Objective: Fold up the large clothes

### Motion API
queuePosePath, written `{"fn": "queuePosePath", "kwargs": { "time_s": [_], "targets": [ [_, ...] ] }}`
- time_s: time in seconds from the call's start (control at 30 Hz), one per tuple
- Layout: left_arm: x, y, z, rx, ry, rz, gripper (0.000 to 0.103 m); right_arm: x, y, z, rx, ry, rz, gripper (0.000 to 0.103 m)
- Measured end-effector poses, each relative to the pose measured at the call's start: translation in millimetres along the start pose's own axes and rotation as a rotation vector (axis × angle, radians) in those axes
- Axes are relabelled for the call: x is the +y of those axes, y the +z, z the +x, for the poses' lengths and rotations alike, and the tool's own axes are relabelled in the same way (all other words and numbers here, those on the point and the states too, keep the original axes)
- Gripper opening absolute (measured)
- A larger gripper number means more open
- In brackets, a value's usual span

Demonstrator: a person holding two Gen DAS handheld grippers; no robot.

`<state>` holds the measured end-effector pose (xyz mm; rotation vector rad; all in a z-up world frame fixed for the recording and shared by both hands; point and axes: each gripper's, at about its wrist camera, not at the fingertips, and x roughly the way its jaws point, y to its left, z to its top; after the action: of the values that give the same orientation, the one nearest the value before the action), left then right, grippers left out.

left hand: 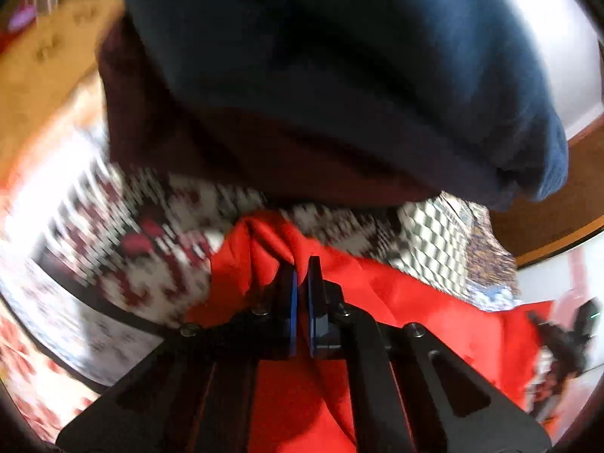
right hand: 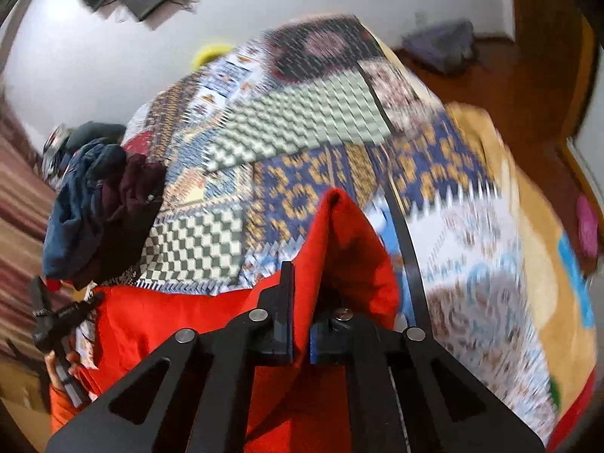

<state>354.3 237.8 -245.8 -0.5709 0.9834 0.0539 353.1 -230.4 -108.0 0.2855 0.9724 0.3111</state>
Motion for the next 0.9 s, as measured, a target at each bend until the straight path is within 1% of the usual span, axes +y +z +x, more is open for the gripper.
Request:
{"fn": "queuePosePath", "kwargs": {
  "time_s": [0.03,0.1,0.17,0.23,0.33,0.4,0.43,0.5,0.57,0.6,0.63,0.67,0.7,0.73,0.77,0.8,0.83,0.87,0.9],
  "targets": [
    [-3,1,-10,-0.047,0.030,0.015,0.004,5,6,-7,-0.030,0.004,-0.022,0.004],
    [-6,3,-26,-0.118,0.074,0.036,0.004,13,15,-16,-0.061,0.018,-0.044,0.004],
    [-6,5,-36,-0.148,0.088,0.037,0.004,18,21,-18,-0.084,-0.002,-0.065,0.004],
    [-5,8,-39,-0.149,0.113,0.066,0.004,19,22,-13,-0.083,-0.018,-0.069,0.004],
    [-5,6,-35,-0.139,0.144,0.097,0.004,11,16,7,-0.038,-0.060,-0.037,0.004],
    [2,4,-28,-0.109,0.155,0.078,0.008,4,10,18,0.003,-0.096,-0.019,0.004],
    [8,3,-28,-0.099,0.159,0.069,0.010,-1,6,22,0.027,-0.106,-0.008,0.004],
    [15,-1,-21,-0.069,0.176,0.050,0.012,-14,-2,25,0.073,-0.110,0.028,0.005],
    [19,-6,-20,-0.043,0.178,0.052,0.012,-21,-6,20,0.090,-0.110,0.053,0.010],
    [20,-9,-21,-0.040,0.181,0.060,0.012,-22,-7,15,0.085,-0.115,0.058,0.011],
    [19,-12,-24,-0.039,0.191,0.074,0.014,-24,-8,6,0.074,-0.131,0.053,0.015],
    [16,-15,-28,-0.040,0.211,0.093,0.021,-23,-9,0,0.066,-0.140,0.045,0.018],
    [12,-18,-33,-0.045,0.240,0.120,0.024,-21,-9,-8,0.054,-0.148,0.030,0.020],
    [9,-20,-36,-0.050,0.256,0.139,0.030,-19,-9,-12,0.043,-0.151,0.018,0.023],
    [5,-23,-42,-0.057,0.268,0.165,0.033,-14,-9,-20,0.027,-0.151,-0.002,0.027],
    [0,-27,-49,-0.064,0.267,0.191,0.034,-8,-10,-26,0.018,-0.146,-0.018,0.029],
    [-3,-30,-54,-0.066,0.259,0.201,0.038,-1,-12,-32,0.010,-0.128,-0.036,0.036],
    [-8,-33,-60,-0.066,0.237,0.211,0.042,4,-12,-34,0.007,-0.109,-0.046,0.043],
    [-13,-37,-66,-0.065,0.206,0.220,0.044,11,-15,-36,0.007,-0.087,-0.059,0.045]
  ]
}}
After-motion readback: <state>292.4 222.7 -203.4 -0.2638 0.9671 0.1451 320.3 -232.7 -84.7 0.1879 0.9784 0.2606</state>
